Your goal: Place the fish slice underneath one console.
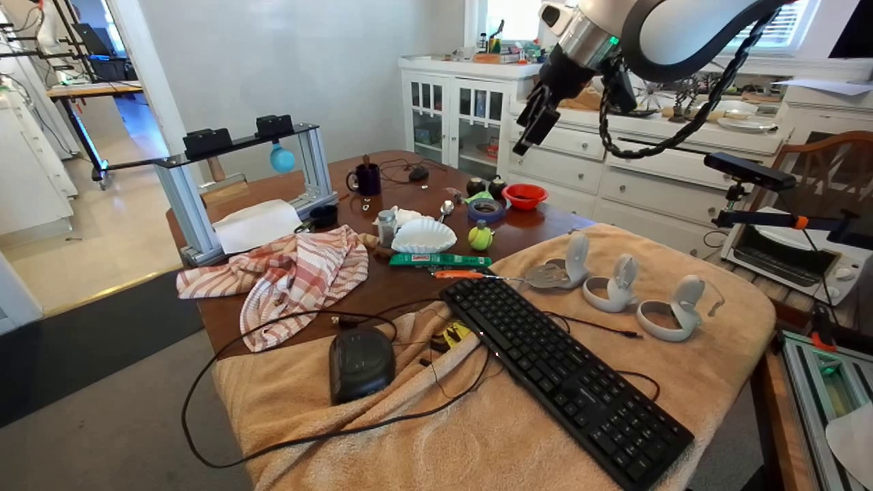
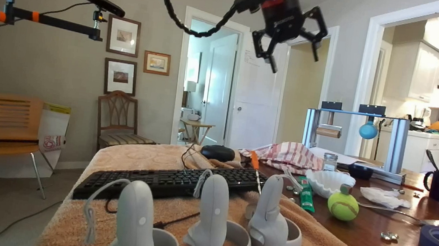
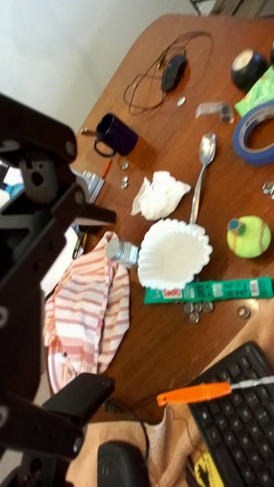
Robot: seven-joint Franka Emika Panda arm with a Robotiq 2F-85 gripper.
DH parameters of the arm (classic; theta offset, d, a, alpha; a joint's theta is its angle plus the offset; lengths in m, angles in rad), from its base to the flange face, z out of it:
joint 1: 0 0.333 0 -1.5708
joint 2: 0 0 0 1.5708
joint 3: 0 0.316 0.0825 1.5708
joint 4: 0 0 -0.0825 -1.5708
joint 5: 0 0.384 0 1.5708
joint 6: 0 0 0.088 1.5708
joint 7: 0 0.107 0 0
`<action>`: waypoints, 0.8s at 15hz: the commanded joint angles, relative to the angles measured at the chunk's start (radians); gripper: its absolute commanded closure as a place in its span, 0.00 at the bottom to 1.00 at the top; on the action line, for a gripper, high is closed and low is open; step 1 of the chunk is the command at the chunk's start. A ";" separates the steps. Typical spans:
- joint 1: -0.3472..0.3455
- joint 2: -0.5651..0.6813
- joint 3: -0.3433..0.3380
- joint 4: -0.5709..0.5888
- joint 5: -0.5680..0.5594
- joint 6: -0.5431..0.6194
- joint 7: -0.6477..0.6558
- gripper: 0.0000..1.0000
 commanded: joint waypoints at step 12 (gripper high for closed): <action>0.066 0.295 0.089 0.050 0.514 -0.062 -0.649 0.00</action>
